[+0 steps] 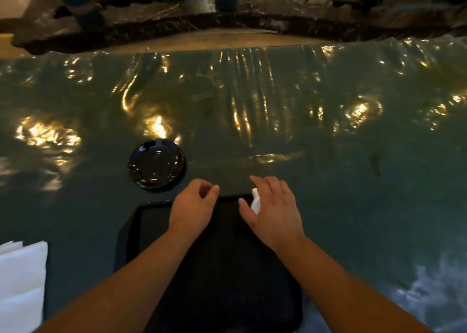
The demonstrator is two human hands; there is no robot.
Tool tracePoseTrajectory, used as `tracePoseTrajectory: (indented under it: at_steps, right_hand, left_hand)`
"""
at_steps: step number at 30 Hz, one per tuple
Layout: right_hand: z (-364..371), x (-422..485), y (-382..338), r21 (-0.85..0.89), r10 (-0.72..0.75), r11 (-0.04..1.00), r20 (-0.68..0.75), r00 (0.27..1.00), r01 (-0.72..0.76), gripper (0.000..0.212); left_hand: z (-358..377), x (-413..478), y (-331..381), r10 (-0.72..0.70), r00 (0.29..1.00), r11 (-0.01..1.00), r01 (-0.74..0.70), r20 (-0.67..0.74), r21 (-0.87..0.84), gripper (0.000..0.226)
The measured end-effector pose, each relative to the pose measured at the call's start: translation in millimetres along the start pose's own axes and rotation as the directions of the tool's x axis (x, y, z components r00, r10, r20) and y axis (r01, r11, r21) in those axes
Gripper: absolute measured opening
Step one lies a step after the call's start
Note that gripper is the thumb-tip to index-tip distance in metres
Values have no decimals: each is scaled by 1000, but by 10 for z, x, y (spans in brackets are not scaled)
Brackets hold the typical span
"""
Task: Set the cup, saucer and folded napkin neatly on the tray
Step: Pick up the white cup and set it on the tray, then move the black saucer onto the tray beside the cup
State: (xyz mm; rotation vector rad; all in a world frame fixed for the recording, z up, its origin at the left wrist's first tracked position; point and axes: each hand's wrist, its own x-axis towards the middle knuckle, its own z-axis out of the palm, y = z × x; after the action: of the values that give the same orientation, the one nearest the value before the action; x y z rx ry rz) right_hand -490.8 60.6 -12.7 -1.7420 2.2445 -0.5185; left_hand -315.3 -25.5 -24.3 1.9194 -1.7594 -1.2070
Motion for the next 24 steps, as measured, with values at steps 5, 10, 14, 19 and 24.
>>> tracePoseTrajectory:
  at_steps: [5,10,14,19,24]
  right_hand:
    - [311,506,-629,185,-66,982,223,973,24,69]
    - [688,943,-1147,389,-35,911,405,913,-138,77]
    - [874,1229,-1286,420,54,862,482,874,-285,83]
    - [1009,1406,-1345,446,99,816,518,850,-368,83]
    - [1052,1417,-1433,458,137,787,523,841,-414,85]
  left_hand:
    - [-751,406,-370,-28,957,999,35,-290,20,33]
    - [-1333,774,-909,-230,931,973,213,-285,-89,75]
    - [-1474,1013,-1036,-320,942,910,277,-98,-307,87]
    - [-1480,1176,-989,-281,959,869,274,45,-411,73]
    - [-1435,1198,-877,-228,965,884,260,128,-389,35]
